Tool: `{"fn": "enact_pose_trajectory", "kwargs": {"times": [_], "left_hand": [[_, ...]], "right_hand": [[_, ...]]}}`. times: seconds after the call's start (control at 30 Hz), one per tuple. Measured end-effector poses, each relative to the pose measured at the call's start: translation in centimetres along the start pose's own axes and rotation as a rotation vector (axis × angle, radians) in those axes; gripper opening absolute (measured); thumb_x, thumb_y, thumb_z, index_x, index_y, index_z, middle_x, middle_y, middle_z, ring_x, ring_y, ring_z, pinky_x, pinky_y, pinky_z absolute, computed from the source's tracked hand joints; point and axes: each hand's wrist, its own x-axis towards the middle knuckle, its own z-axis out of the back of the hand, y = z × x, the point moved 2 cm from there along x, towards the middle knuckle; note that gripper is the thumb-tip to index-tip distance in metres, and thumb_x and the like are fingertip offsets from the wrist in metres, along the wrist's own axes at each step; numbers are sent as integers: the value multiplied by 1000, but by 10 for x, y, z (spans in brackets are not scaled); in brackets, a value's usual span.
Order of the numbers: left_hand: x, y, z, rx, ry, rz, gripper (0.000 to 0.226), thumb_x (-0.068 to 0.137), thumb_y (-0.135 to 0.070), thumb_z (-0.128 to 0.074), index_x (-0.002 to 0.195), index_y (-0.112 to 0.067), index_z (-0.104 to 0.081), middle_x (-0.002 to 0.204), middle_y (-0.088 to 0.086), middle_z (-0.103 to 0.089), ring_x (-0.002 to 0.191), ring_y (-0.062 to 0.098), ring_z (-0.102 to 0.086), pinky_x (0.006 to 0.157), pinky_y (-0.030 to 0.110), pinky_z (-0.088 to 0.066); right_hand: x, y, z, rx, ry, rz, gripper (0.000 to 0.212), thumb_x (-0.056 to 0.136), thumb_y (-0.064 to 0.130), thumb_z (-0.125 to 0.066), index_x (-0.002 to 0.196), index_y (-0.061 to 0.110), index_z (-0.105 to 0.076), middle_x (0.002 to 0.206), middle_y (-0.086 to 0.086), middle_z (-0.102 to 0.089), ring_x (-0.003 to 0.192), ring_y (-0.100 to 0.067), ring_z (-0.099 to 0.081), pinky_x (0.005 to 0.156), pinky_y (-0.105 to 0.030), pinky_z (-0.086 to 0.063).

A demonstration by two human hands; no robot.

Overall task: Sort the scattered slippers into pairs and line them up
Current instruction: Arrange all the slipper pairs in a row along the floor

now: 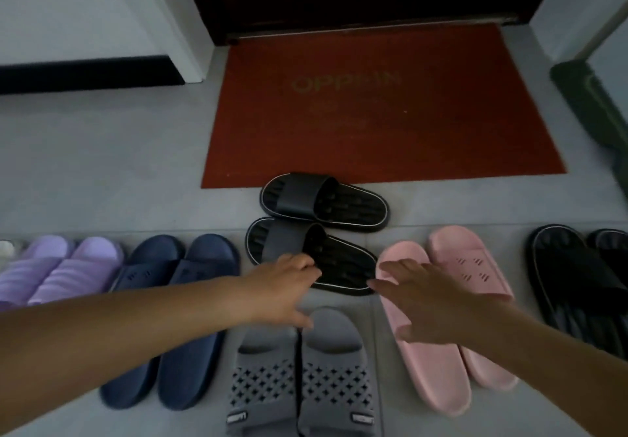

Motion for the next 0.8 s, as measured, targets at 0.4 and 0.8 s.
{"fn": "enact_pose_trajectory", "kwargs": {"times": [0.4,0.8], "left_hand": [[39,51,-13,-514,-610,316,88,78,-49,-66,145,-16,-19,148,8,-25,136,29,-26,108,42,-32],[60,87,21,-677,-591,269,88,69,-50,-75,140,-16,-36,137,6,-44,125,24,-45,103,35,-40]], "right_hand": [[111,32,54,224,-247,-281,51,84,33,-61,129,16,-44,126,-6,-47,113,-28,-52,87,-41,-48],[150,11,42,537,-658,-365,14,84,19,-53,85,16,-67,100,-6,-62,95,-27,-59,73,-36,-48]]}}
